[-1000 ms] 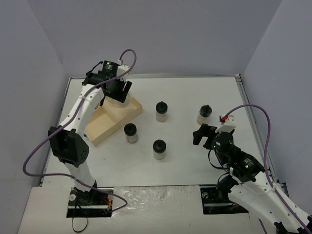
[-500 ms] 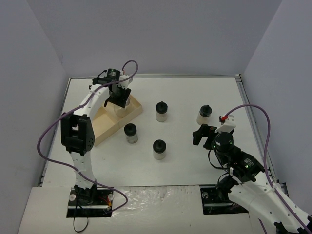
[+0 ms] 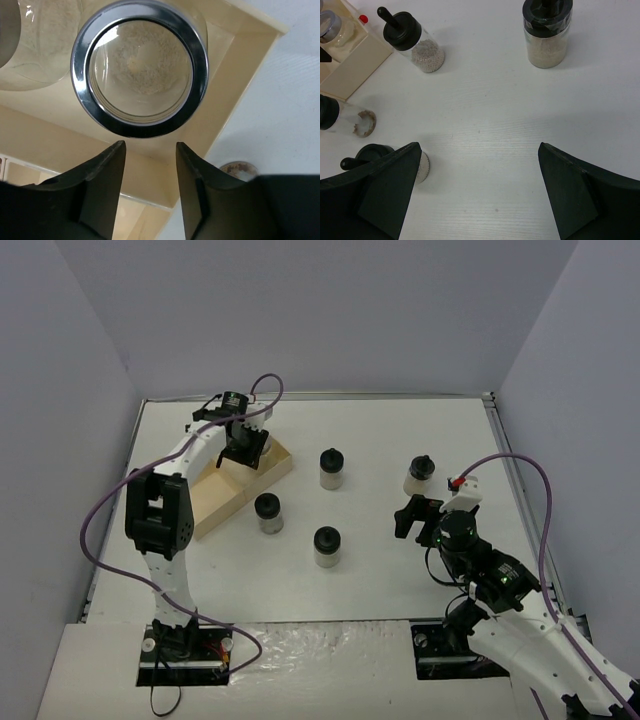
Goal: Organize the condiment bottles
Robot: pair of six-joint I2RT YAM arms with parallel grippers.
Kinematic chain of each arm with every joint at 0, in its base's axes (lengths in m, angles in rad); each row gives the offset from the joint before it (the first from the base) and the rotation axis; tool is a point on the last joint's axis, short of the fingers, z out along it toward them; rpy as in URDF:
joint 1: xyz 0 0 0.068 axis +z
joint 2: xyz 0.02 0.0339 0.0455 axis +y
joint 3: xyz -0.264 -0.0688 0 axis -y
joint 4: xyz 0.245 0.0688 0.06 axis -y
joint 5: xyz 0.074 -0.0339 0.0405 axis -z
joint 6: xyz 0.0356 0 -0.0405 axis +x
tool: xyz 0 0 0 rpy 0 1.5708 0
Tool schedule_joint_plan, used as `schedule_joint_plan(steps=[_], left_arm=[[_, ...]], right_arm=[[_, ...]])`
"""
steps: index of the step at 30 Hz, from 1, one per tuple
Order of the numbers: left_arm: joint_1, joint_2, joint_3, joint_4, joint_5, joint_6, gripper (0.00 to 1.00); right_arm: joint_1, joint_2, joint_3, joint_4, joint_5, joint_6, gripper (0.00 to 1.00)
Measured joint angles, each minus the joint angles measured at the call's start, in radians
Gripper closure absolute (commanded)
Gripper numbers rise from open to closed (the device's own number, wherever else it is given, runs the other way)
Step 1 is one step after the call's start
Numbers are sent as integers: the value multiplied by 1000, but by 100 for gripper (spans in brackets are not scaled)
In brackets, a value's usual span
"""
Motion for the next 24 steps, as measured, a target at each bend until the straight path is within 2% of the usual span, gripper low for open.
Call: schedule_joint_plan(steps=[4, 8, 15, 19, 24], left_arm=[[0, -55, -12, -18, -10, -8, 29], [0, -207, -14, -26, -32, -28, 13], [1, -576, -78, -33, -20, -80, 6], [-20, -737, -261, 22, 20, -138, 3], [-161, -816, -487, 48, -14, -221, 3]], right_arm=[[4, 0, 0, 0, -2, 0, 0], [5, 0, 0, 0, -2, 0, 0], [5, -8, -1, 0, -7, 0, 0], [8, -11, -2, 1, -9, -1, 0], [11, -13, -14, 8, -11, -1, 0]])
